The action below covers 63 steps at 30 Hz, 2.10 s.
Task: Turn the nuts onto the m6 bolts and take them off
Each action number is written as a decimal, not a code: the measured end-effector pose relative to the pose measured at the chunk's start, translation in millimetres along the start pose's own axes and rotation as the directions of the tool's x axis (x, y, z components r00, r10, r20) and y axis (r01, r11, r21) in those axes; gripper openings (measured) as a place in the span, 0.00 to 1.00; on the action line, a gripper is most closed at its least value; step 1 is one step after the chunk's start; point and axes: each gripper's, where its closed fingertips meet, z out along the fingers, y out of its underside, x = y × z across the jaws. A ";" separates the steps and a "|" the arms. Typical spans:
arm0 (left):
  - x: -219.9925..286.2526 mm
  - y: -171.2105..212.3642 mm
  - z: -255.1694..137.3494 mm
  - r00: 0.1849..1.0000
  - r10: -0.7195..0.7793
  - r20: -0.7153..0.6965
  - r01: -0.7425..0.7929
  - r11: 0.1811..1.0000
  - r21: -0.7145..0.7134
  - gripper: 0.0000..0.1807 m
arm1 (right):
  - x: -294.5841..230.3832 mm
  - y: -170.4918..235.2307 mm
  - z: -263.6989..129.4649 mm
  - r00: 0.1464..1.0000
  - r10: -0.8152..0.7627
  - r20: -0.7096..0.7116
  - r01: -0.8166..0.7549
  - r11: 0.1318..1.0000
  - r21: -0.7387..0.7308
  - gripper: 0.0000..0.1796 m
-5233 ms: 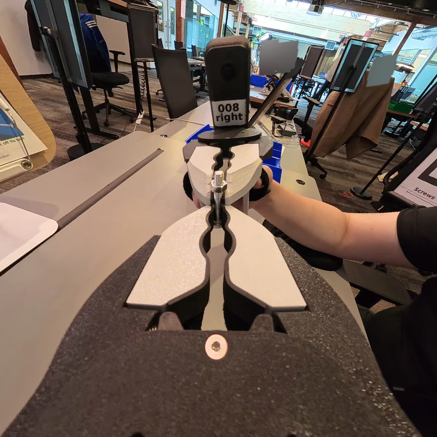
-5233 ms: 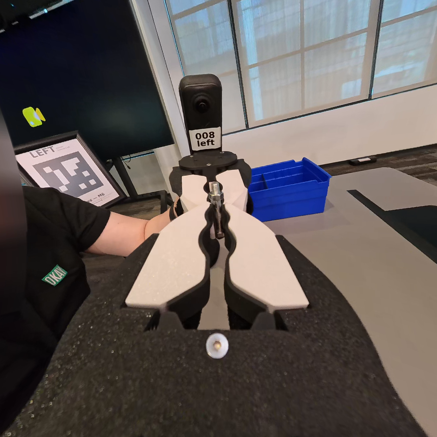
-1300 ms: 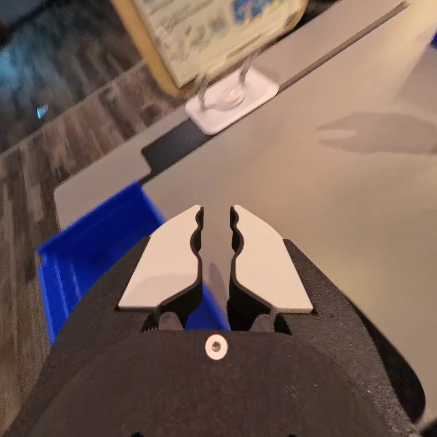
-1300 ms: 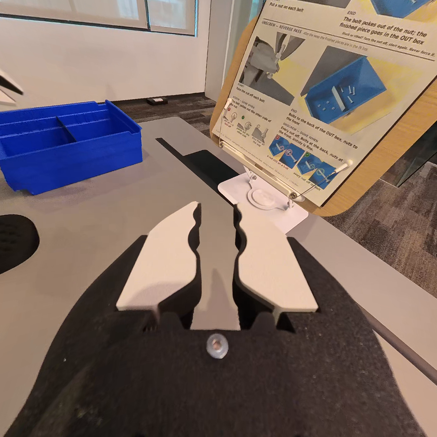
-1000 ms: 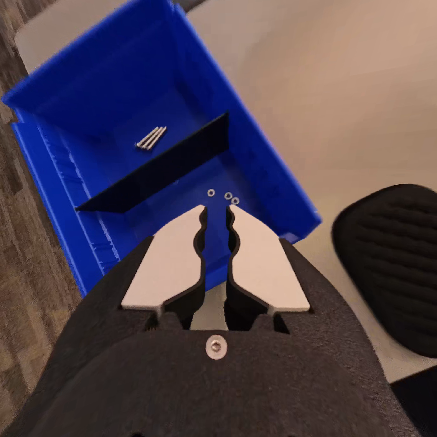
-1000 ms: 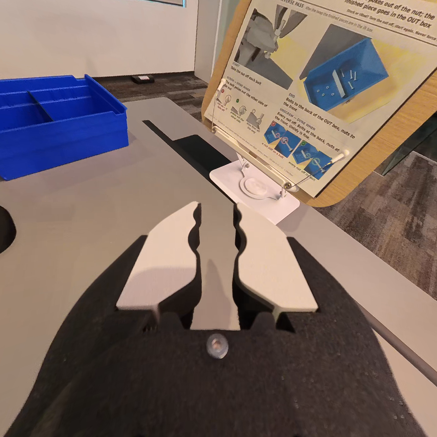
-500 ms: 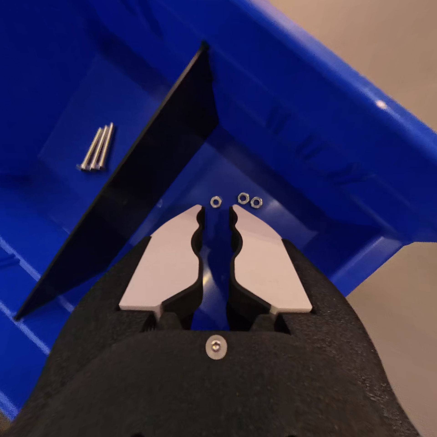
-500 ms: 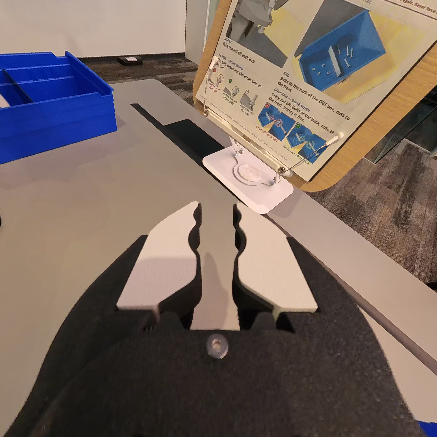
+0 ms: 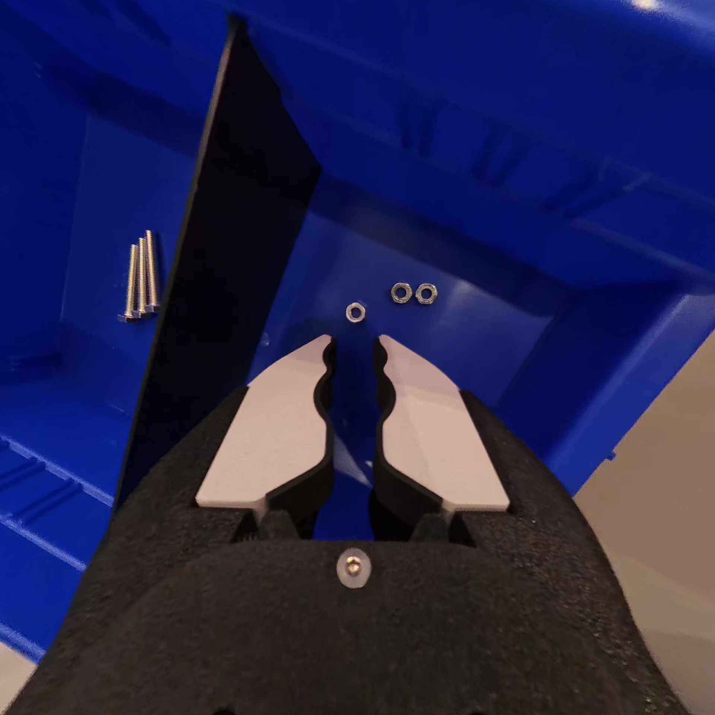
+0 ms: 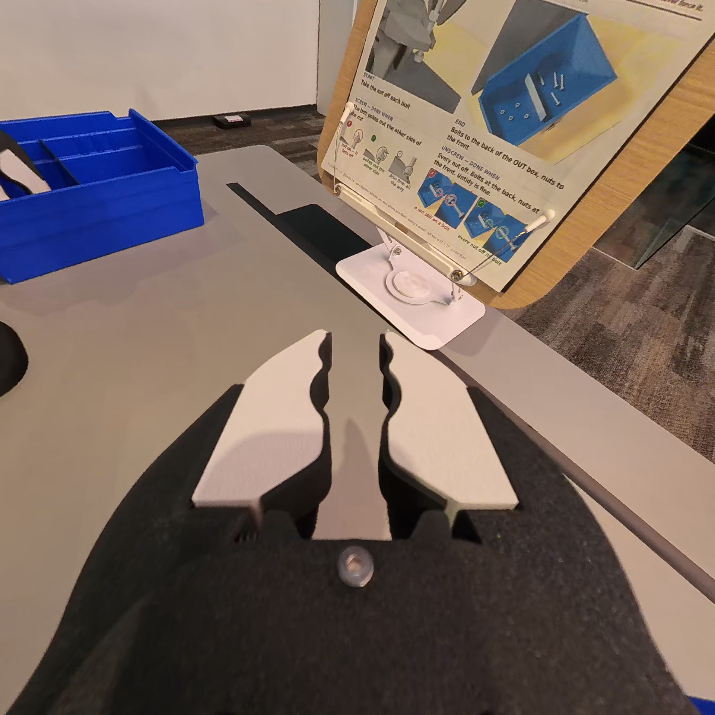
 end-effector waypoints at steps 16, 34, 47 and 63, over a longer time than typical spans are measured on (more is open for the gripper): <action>-0.6 -7.2 11.3 0.998 0.003 -0.057 0.000 0.999 0.053 0.10 | 11.8 7.9 -2.2 1.000 0.017 -0.007 -0.017 1.000 -0.019 0.12; 2.6 -8.8 15.2 0.994 -0.015 -0.105 0.020 0.998 0.054 0.06 | 7.5 12.7 3.3 1.000 -0.003 0.016 0.003 0.998 -0.059 0.12; -10.1 -26.4 -32.1 0.999 -0.039 0.009 0.037 0.987 0.157 0.06 | 8.4 7.9 0.0 1.000 0.002 0.031 -0.001 0.999 -0.034 0.12; 152.4 -281.1 12.8 0.943 0.314 -0.112 -0.278 0.925 0.259 0.05 | 7.8 -0.7 -20.8 0.998 0.023 0.059 -0.025 0.999 0.023 0.12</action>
